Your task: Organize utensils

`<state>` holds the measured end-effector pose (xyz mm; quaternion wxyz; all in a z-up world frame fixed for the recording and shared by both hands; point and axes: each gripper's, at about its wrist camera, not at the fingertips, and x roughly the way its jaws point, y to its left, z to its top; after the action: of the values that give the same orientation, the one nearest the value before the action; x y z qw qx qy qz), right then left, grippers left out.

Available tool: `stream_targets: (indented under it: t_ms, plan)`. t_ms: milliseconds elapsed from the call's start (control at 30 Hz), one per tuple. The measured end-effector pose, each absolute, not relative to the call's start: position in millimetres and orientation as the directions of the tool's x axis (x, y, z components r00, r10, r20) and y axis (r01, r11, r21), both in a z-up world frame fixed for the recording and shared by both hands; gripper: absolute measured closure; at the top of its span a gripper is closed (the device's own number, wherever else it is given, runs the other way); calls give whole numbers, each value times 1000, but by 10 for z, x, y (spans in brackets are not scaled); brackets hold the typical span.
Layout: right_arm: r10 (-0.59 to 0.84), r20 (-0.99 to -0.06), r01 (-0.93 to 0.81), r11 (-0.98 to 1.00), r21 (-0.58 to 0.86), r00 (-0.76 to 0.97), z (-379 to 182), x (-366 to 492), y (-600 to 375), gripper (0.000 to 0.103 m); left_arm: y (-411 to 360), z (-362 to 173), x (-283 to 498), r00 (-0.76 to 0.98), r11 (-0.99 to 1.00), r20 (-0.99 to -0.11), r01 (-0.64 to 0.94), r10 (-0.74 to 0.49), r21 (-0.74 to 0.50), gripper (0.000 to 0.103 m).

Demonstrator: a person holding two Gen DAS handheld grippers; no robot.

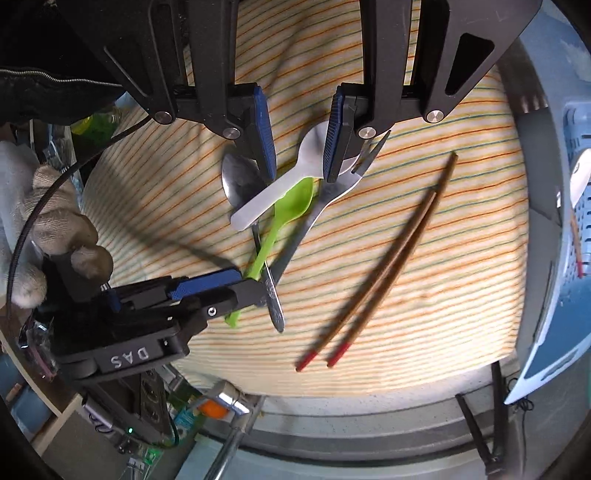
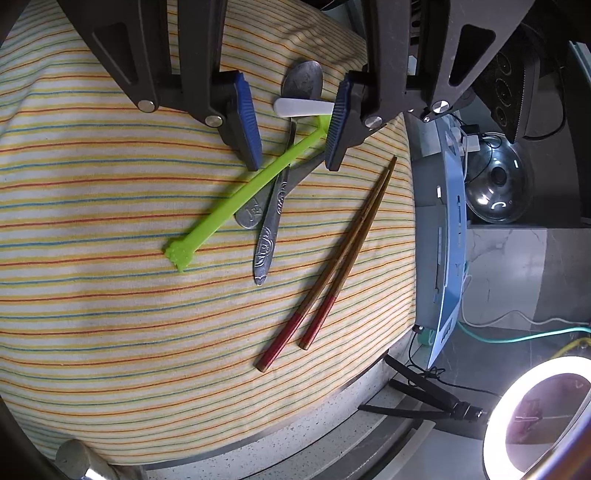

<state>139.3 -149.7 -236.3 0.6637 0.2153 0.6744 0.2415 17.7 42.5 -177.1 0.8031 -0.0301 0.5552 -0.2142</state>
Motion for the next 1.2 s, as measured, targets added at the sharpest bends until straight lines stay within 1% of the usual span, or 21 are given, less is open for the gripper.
stream_targets:
  t_ms: [233,333,433,533,767,867,900,933,1100,1200]
  plan:
    - [602,-798,-51,797,602,-19,-2348,1452,-1430,71,224,-1697,-85,267,879,-874,376,-405,-293,78]
    - [605,-796,-59,794,605,-17,-2345,1467,-1359,71,272,-1673,-130,289,893,-880,365,-378,-264,78]
    - [609,-793,-67,791,609,-23,-2365,1491,-1284,71,300,-1677,-101,285,893,-878,357,-385,-275,78]
    - [605,-795,-76,792,606,-36,-2377,1516,-1192,72,300,-1658,-85,294,898,-881,356,-370,-258,78]
    - [609,-791,-95,786,611,-55,-2355,1496,-1056,76,448,-1598,43,327,911,-874,326,-360,-253,78]
    - [578,-814,-125,804,581,-59,-2343,1475,-971,77,512,-1601,100,333,916,-875,316,-352,-248,78]
    - [569,-820,-128,810,572,-60,-2345,1479,-951,80,532,-1596,125,336,918,-875,312,-349,-246,78]
    - [561,-826,-128,816,564,-63,-2345,1484,-928,81,548,-1589,154,339,918,-874,312,-348,-245,78]
    - [526,-846,-151,832,533,-91,-2350,1423,-793,81,578,-1581,276,346,922,-880,325,-324,-211,78]
    - [485,-872,-179,854,488,-61,-2327,1414,-750,83,607,-1602,394,349,921,-880,330,-324,-208,78]
